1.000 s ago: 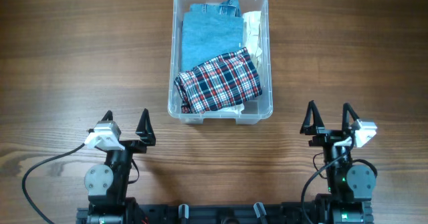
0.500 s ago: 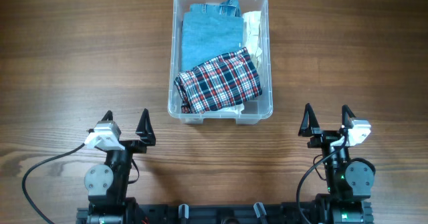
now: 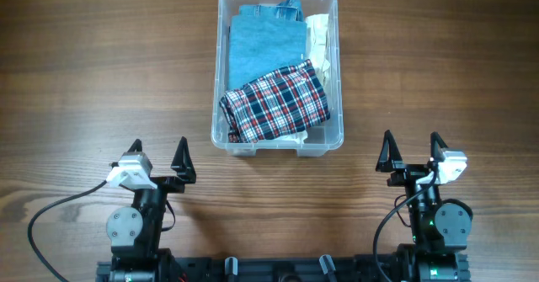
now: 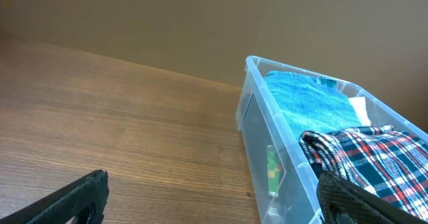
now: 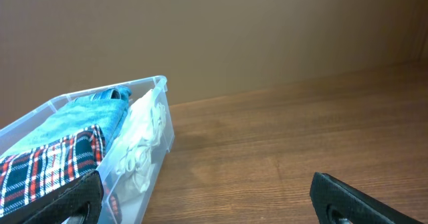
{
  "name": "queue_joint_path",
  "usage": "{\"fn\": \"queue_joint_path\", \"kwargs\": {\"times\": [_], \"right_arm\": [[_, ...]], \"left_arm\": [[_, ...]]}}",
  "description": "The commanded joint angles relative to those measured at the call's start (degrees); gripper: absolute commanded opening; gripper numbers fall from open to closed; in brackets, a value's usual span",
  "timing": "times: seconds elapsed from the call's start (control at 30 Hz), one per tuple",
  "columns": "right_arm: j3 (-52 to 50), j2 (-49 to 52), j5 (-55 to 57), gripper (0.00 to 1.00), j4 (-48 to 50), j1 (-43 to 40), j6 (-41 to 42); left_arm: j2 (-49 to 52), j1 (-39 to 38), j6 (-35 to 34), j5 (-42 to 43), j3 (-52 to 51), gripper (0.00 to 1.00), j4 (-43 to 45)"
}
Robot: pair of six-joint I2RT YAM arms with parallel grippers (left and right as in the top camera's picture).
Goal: Pack container
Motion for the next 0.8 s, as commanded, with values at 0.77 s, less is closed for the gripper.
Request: {"fn": "queue_joint_path", "kwargs": {"times": [0.77], "right_arm": [[-0.1,-0.8,-0.9,1.0,0.2,0.3,-1.0]], "left_arm": [[-0.6,0.3,0.9,0.7,-0.4,1.0,0.0]]}}
